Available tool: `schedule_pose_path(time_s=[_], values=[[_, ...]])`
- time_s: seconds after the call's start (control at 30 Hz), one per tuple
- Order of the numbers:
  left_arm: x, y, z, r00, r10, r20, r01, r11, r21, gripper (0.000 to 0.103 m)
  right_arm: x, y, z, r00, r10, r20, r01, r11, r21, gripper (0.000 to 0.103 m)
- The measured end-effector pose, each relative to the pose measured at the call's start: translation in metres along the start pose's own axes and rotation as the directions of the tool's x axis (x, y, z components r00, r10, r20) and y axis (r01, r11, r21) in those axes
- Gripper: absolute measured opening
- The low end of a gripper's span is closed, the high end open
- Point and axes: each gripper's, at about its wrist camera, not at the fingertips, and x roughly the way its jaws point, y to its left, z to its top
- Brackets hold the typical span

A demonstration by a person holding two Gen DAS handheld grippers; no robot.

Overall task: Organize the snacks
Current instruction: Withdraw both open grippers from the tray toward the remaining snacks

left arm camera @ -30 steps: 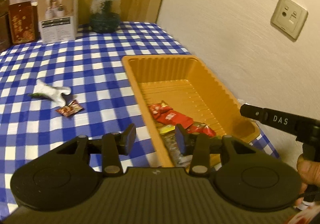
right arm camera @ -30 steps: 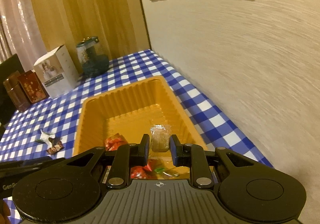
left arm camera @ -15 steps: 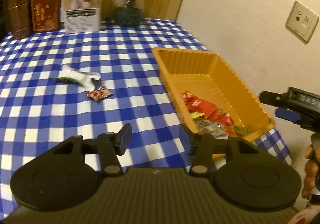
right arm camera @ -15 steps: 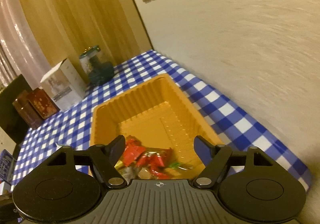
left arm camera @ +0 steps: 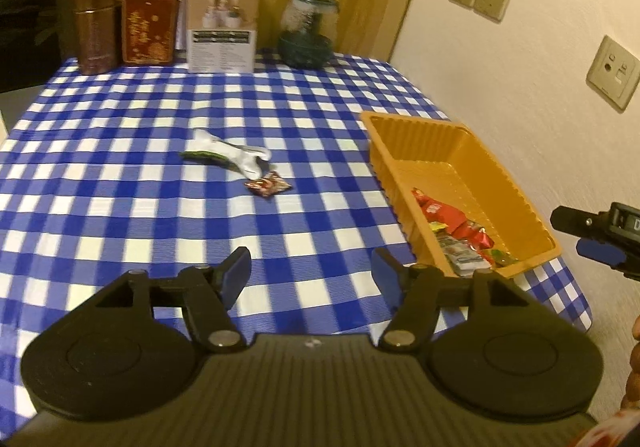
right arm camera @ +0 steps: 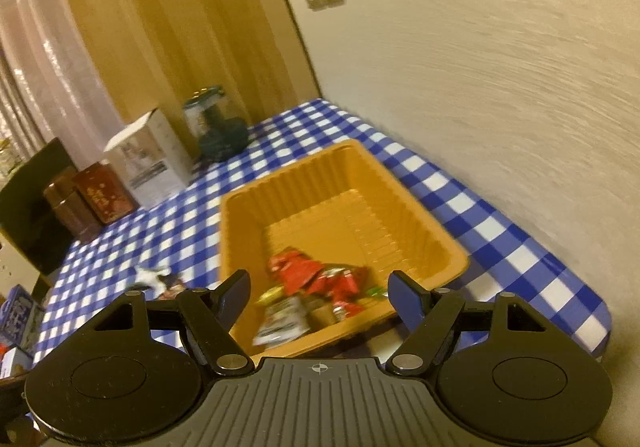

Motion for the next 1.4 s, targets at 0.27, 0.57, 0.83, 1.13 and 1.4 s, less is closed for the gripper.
schedule_pose_path(time_s=[0.27, 0.57, 0.83, 1.13, 1.4], values=[[-0.032, 0.031, -0.005, 0.999, 0.047, 0.019, -0.046, 0.999, -0.024, 0.069, -0.012, 0.036, -0.014, 0.999, 0.044, -0.014, -0.045, 0.998, -0.046, 0.076], [-0.055, 0.06, -0.006, 0.997, 0.073, 0.036, -0.072, 0.997, -0.041, 0.07, -0.016, 0.07, -0.023, 0.996, 0.086, -0.029, -0.089, 0.99, -0.107, 0.076], [-0.064, 0.078, -0.005, 0.995, 0.09, 0.047, -0.087, 0.994, -0.062, 0.072, -0.014, 0.092, -0.025, 0.993, 0.113, -0.04, -0.118, 0.982, -0.149, 0.076], [-0.058, 0.097, -0.005, 0.994, 0.099, 0.039, -0.096, 0.993, -0.071, 0.074, 0.005, 0.115, -0.03, 0.989, 0.129, -0.067, -0.14, 0.972, -0.187, 0.076], [-0.033, 0.116, 0.008, 0.995, 0.1, 0.025, -0.099, 0.994, -0.052, 0.074, 0.043, 0.146, -0.035, 0.982, 0.165, -0.093, -0.184, 0.947, -0.264, 0.075]])
